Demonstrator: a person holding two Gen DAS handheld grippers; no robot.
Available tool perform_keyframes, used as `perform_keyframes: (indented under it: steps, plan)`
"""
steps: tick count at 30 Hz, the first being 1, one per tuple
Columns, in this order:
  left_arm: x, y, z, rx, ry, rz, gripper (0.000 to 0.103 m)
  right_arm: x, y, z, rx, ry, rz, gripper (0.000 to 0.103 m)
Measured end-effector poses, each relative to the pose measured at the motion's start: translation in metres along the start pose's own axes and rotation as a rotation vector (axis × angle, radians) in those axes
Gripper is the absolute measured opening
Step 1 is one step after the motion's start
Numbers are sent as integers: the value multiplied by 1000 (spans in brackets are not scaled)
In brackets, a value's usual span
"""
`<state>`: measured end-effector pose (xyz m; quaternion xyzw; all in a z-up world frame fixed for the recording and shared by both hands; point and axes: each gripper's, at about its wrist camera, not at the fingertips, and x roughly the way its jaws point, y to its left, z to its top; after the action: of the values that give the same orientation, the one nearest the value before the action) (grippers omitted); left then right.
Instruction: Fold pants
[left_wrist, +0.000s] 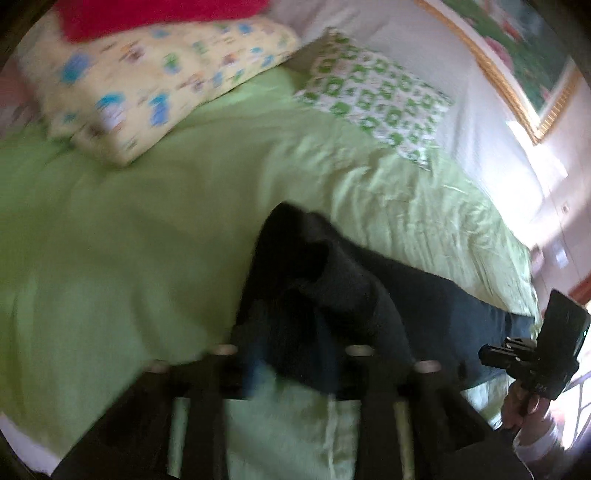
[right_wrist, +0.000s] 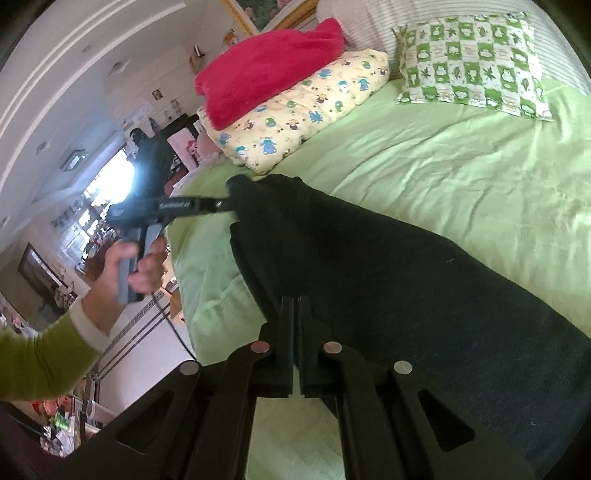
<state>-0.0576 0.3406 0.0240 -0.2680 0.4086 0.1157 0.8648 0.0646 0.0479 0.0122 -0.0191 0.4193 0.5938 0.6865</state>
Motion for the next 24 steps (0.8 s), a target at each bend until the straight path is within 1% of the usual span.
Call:
perform_keyframes:
  steps: [1, 3, 4, 5, 6, 7, 10, 13, 15, 17, 19, 20, 22, 24]
  plan:
    - [-5, 1, -4, -17, -21, 5, 56, 0, 0, -1, 3, 3, -5, 5]
    - [-15, 0, -10, -46, -49, -20, 59, 0, -4, 0, 15, 6, -22, 13]
    - [-19, 0, -12, -71, -58, -31, 61, -1, -5, -1, 19, 4, -24, 22]
    - [-22, 0, -13, -94, -66, -36, 66, -2, -7, 0, 25, 0, -30, 35]
    - [-25, 0, -16, -129, -79, -47, 70, -4, -9, 1, 30, -8, -39, 42]
    - [-27, -1, -18, -169, -86, -60, 72, -6, -9, -1, 30, -16, -43, 46]
    - [-26, -6, -18, -242, -83, -55, 73, -13, -14, 5, 36, -35, -56, 46]
    - [-19, -13, -17, -302, -71, -20, 79, -21, -25, 15, 61, -58, -90, 46]
    - [-10, -16, -18, -322, -61, 2, 80, -26, -38, 25, 88, -78, -116, 46]
    - [-1, -15, -20, -348, -34, 13, 80, -32, -54, 35, 119, -101, -154, 46]
    - [10, -12, -26, -372, -10, 20, 80, -36, -71, 44, 138, -121, -222, 46]
    - [16, -10, -29, -380, 5, 28, 80, -36, -78, 47, 143, -125, -231, 46]
    - [25, -7, -35, -395, 31, 37, 80, -33, -96, 52, 159, -110, -244, 46]
    - [28, -7, -40, -391, 24, 39, 80, -25, -108, 56, 173, -79, -253, 46]
